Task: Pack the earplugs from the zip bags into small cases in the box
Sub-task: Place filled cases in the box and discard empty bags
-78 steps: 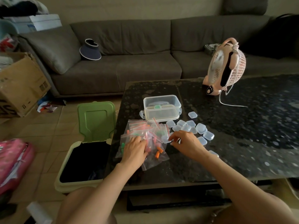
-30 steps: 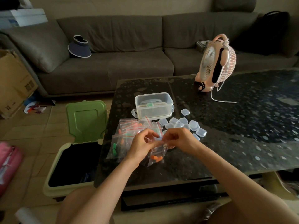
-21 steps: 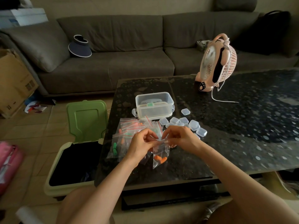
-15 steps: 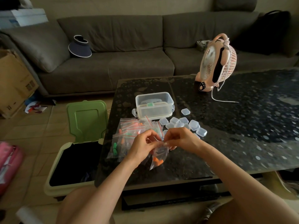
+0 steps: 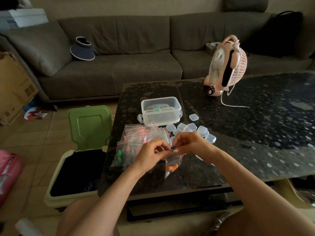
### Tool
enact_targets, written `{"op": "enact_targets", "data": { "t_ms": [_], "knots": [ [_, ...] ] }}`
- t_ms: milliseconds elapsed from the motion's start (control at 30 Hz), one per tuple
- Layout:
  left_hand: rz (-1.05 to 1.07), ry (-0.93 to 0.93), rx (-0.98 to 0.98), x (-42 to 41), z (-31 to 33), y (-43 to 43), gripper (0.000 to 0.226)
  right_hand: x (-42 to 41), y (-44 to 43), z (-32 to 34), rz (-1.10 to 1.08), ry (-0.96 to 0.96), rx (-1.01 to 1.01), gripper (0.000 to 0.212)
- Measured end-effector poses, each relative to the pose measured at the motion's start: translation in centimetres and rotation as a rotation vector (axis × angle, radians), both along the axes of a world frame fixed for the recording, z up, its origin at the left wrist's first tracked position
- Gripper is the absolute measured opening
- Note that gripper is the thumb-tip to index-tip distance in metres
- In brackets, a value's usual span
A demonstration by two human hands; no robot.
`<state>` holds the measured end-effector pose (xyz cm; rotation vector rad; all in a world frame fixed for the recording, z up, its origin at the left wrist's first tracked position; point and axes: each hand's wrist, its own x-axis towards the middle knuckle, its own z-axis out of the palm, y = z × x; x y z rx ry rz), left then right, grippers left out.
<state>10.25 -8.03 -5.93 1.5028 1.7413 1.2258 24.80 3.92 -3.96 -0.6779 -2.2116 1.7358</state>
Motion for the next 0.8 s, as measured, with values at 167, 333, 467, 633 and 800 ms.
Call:
{"op": "enact_targets", "data": {
  "t_ms": [167,333,467,633,800],
  "knots": [
    [0.004,-0.022,0.067,0.0,-0.1,-0.1,0.009,-0.2,0.0,-0.2,-0.038,-0.078,0.059,0.017],
    [0.04,-0.181,0.064,0.0,0.5,-0.3,0.015,-0.2,-0.2,0.2,-0.068,-0.099,0.077,0.01],
    [0.02,-0.411,0.045,0.0,0.9,-0.6,0.02,-0.3,-0.3,0.2,-0.053,-0.056,0.006,0.019],
    [0.01,-0.49,0.009,0.2,1.4,-0.8,0.021,-0.1,-0.6,0.7,0.019,-0.059,-0.128,0.025],
    [0.083,-0.426,0.011,-0.2,1.1,-0.9,0.019,0.1,-0.3,0.6,0.022,-0.038,-0.191,0.033]
  ]
}}
